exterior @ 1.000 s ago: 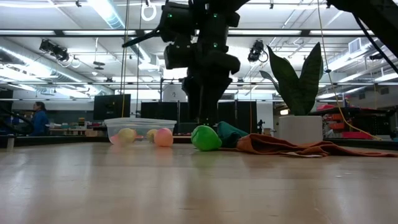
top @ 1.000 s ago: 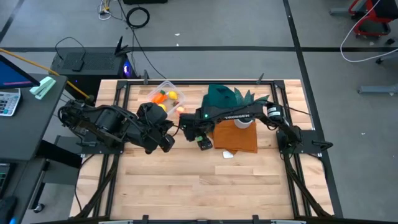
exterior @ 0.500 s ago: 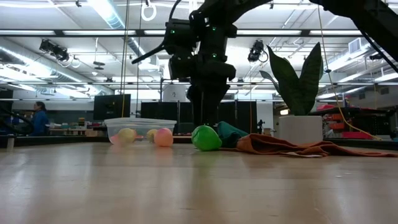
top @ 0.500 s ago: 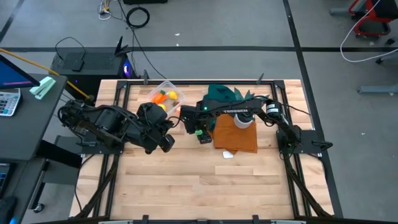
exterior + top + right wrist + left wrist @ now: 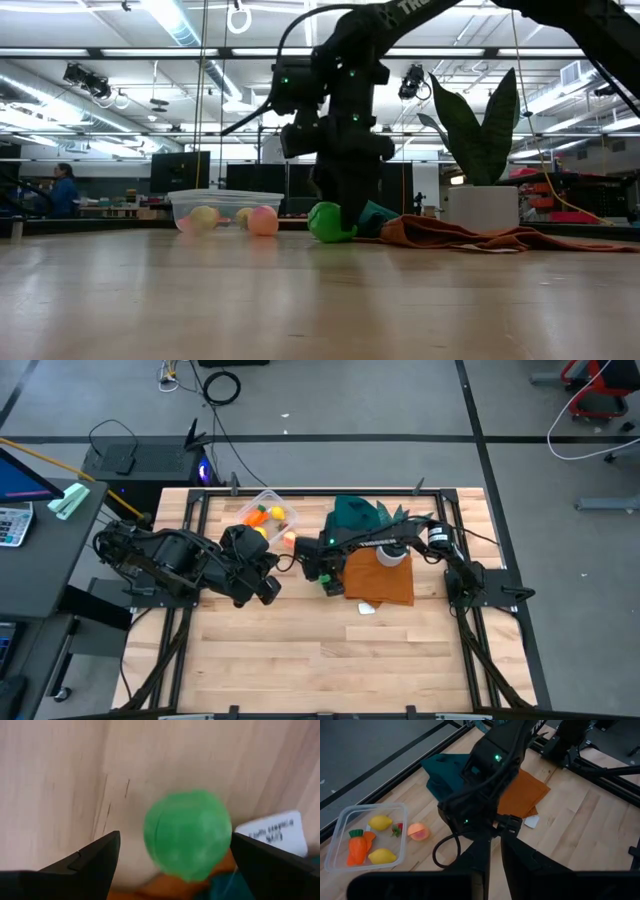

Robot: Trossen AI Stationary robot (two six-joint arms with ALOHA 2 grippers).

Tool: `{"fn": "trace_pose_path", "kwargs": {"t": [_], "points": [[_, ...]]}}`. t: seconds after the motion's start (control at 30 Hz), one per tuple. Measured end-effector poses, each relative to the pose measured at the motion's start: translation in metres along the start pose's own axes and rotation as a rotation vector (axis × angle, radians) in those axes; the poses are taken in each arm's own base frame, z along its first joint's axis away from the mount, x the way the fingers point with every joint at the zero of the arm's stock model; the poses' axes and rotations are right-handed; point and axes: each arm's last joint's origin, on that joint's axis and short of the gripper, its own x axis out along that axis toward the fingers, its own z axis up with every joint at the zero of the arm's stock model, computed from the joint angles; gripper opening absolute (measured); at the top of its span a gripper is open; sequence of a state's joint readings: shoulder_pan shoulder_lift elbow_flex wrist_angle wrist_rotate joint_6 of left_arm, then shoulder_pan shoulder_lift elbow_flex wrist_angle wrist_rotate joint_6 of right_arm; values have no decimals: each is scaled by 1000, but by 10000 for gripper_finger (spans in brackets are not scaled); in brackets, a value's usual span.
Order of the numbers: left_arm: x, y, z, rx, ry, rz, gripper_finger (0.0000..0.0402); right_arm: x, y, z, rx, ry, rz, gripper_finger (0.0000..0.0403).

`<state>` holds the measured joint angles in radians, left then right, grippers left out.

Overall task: Pick and placing Produce into tupperware
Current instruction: Put the pear into the transparent container

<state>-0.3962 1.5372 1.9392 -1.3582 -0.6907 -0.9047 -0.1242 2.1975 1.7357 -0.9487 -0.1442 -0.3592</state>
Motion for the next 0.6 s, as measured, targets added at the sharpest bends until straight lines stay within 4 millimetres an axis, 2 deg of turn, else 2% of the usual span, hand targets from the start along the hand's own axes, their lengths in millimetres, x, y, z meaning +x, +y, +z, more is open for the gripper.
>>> {"fn": "trace_pose_path", "kwargs": {"t": [0.33,0.6], "points": [[0,0,0,-1,0,0,51,3,-1,2,40,-41,4,316],[0,0,0,-1,0,0,55,3,1,3,45,-43,12,253]]}}
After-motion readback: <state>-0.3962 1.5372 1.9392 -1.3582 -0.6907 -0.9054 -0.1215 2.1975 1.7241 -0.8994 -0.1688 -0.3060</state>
